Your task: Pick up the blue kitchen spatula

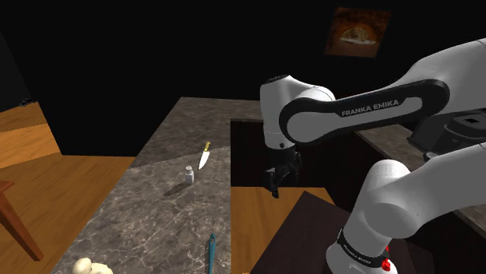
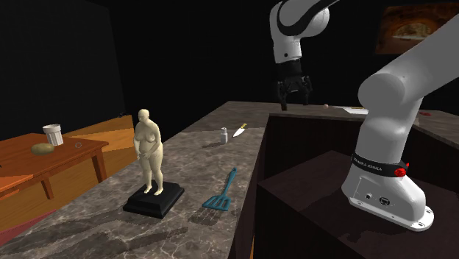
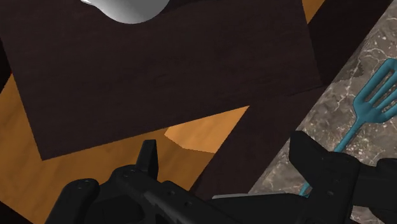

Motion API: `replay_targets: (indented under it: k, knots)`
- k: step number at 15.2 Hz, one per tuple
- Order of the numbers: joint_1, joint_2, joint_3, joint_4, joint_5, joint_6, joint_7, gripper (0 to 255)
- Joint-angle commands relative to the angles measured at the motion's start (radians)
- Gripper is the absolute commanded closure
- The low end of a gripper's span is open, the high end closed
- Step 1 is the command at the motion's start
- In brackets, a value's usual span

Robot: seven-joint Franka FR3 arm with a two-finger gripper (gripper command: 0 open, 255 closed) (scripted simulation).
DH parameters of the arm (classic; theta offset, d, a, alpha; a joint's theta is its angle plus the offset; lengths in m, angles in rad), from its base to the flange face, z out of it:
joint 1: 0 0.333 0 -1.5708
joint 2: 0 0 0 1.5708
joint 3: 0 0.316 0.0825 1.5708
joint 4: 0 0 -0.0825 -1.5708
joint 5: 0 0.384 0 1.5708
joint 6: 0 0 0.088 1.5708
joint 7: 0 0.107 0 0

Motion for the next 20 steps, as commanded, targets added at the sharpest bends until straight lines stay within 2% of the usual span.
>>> replay_targets:
  k: [1,7,12,14,16,18,20]
  knots:
    - [0.008,0.031,0.04,-0.022,0.044,0.067,0.069,0]
    - [0.021,0.205,0.175,-0.055,0.151,0.312,0.266,0]
    - [-0.003,0.418,0.29,-0.029,0.176,0.537,0.444,0]
    - [-0.024,0.518,0.334,-0.006,0.152,0.627,0.53,0]
    - [-0.048,0.624,0.371,0.022,0.097,0.713,0.632,0]
    - [-0.066,0.737,0.39,0.057,0.004,0.793,0.758,0]
    - [-0.059,0.85,0.375,0.1,-0.12,0.859,0.901,0]
